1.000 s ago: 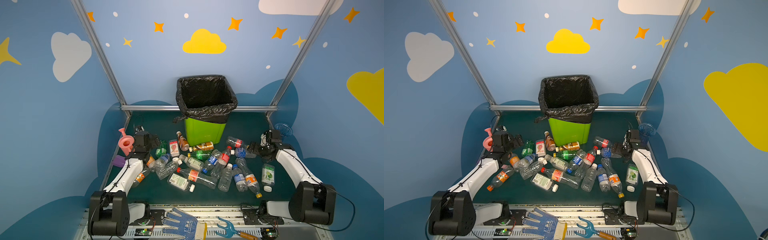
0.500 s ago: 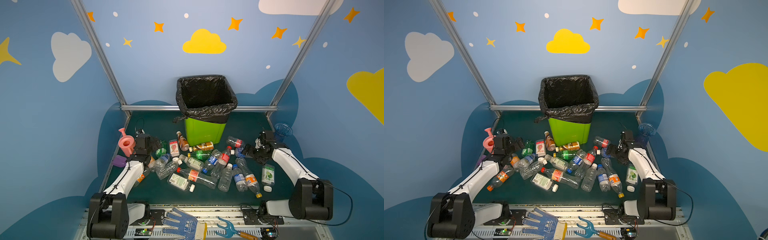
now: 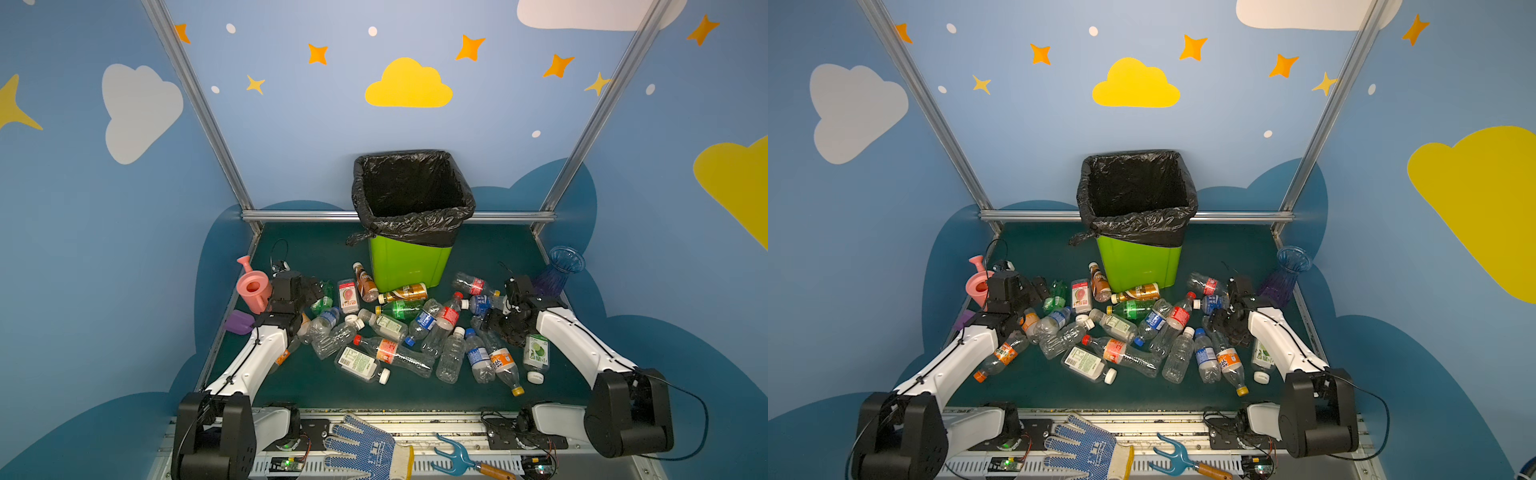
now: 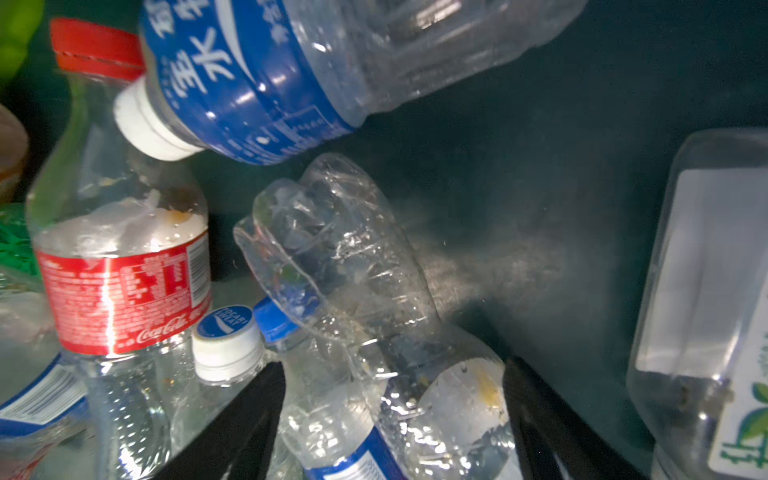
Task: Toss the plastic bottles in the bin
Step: 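Reach the right gripper down to the crushed clear bottle near the pile, then close the right gripper on the crushed clear bottle and lift it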
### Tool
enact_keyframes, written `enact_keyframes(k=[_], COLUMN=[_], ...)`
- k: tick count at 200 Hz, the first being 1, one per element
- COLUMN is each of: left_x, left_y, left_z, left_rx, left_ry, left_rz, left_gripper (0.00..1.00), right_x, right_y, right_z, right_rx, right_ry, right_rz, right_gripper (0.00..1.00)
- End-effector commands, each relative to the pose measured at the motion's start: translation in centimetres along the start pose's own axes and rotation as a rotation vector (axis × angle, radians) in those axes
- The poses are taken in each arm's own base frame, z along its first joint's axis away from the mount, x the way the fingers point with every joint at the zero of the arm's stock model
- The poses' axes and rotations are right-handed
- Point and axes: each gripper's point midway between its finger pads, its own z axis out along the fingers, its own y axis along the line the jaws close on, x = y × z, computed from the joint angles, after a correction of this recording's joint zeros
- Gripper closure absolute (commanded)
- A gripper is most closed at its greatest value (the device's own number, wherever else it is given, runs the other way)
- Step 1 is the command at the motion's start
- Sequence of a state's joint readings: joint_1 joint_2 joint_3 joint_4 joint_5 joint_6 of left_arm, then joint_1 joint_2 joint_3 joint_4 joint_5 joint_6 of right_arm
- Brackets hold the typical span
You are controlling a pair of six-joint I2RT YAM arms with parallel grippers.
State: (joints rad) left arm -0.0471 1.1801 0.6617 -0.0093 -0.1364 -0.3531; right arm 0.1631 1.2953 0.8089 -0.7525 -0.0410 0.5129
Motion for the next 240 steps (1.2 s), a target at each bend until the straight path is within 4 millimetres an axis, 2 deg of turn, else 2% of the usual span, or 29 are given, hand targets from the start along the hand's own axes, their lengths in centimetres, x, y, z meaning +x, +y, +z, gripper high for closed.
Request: enact_keyframes(k=[1, 49, 116, 142, 175, 201, 240], left_x=[0.4, 0.6, 1.1, 1.1, 1.1, 1.0, 0.7], left_y=[0.1, 0.2, 0.3, 0.2, 0.2, 0.1, 0.1], left_z=[-0.3, -0.3, 0.2, 0.3, 0.4, 0.3, 0.3], left_rx=[-0.003, -0.005, -0.012, -0.012, -0.012, -0.009, -0.017], left_ry=[0.007, 0.015, 0.037, 0.037, 0.04, 0.04, 0.036], left_rz=[-0.001, -0.002, -0.003, -0.001, 0.002, 0.002, 0.0], left_gripper=[0.0, 0.0, 0.0, 0.0, 0.0, 0.0, 0.0], right_x=[0.6, 1.4, 1.3, 1.3, 1.6, 1.5, 1.3], right_y=[-0.9, -1.8, -2.6, -2.8, -3.0, -2.7, -2.3], right_z=[0.6, 1.7, 2.6, 2.7, 3.5, 3.9, 4.3], right_rx=[0.051, 0.106, 0.182, 0.193, 0.207, 0.209, 0.199], right_ry=[0.008, 0.03, 0.032, 0.032, 0.057, 0.065, 0.069], right_rz=[0.007, -0.003, -0.007, -0.008, -0.01, -0.024, -0.036], right_gripper=[0.19, 0.23, 0.3, 0.29, 0.21, 0.21, 0.29])
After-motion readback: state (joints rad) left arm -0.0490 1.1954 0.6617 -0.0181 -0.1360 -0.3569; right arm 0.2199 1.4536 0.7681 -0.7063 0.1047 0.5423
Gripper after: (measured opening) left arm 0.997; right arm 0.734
